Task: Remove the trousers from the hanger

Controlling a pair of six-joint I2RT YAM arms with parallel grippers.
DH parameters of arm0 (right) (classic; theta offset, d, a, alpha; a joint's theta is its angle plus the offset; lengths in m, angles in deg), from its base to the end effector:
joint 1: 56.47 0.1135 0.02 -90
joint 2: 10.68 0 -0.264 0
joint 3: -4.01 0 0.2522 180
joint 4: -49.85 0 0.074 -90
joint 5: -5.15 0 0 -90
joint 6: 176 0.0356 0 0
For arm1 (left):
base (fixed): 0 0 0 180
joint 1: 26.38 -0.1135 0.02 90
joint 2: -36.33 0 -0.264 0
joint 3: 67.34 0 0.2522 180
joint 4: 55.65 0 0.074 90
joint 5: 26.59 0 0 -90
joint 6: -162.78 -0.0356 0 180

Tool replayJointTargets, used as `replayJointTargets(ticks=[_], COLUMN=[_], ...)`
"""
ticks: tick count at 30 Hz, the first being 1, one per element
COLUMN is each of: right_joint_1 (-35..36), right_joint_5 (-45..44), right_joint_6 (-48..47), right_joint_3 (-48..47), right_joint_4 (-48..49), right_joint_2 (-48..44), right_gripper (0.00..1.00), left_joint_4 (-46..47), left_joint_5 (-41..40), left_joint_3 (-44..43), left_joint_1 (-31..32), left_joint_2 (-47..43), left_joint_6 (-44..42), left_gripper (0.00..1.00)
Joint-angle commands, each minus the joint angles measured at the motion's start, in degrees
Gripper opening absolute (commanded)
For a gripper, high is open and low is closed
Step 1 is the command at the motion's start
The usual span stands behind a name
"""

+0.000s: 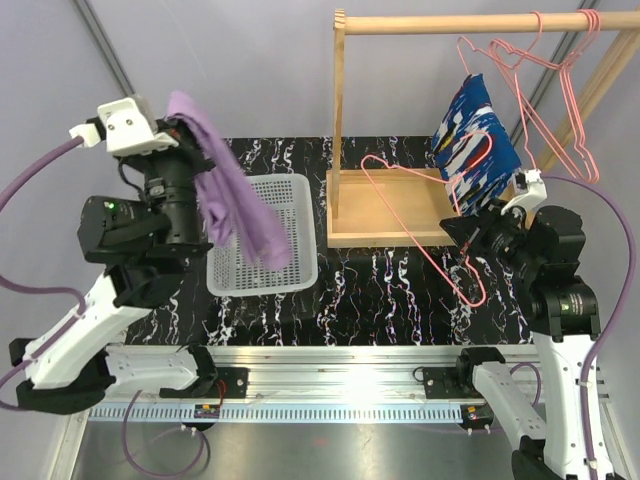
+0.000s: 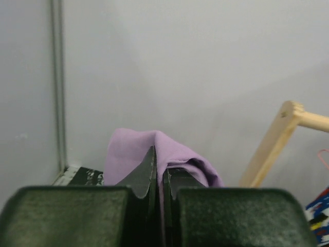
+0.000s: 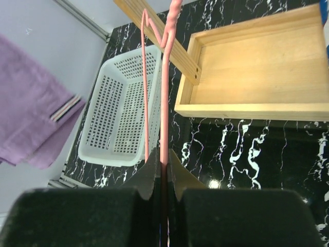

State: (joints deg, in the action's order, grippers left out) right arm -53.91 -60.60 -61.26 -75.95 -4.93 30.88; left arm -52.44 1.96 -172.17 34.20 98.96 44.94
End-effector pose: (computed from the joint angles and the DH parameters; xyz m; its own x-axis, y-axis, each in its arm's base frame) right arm 0.1215 0.0201 0.4153 -0.4377 0.3624 -0.8229 -0.2766 0.8165 0.5067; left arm 0.1006 -0.1147 0.5822 0.3623 -0.1880 -0.9129 -0.0631 0.9722 -0.2253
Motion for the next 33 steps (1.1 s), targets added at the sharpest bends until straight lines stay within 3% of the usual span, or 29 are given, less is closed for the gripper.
replayJointTargets(ticks=[1,8,13,17,21,33], right_joint_1=[0.07,0.07,-0.02,0.07,0.07,0.07], right_joint_5=[-1.66,-3.07,-2.98,-3.07,-3.68,-2.54], right_joint_6=[-2.93,-4.78,-5.22,-5.66,-6.10,-5.31], right_joint_3=[-4.38,-8.24,-10.09,-10.62,-10.71,-9.31], right_joint_4=[0.32,-3.01,-4.16,-5.21,-5.74,-5.04], right_joint_2=[0.10,-0.60,-1.22,-1.74,-2.45,-3.42], right_gripper=[0.00,0.00,0.00,0.00,0.00,0.00], left_joint_4=[-4.04,-10.46,-21.78,-32.26,-33.40,-50.89], left_joint_5=[-1.65,-13.14,-13.17,-5.98,-3.16,6.78], left_joint_3=[4.66,16.87,23.39,20.94,16.90,-2.25], left_joint_1=[-2.83,-7.40,-10.38,-15.74,-17.68,-26.29], left_joint_2=[-2.95,-8.40,-8.94,-2.97,4.85,30.68], left_joint_6=[2.78,6.11,16.48,30.18,31.35,46.73], left_gripper=[0.00,0.00,0.00,0.00,0.00,0.00])
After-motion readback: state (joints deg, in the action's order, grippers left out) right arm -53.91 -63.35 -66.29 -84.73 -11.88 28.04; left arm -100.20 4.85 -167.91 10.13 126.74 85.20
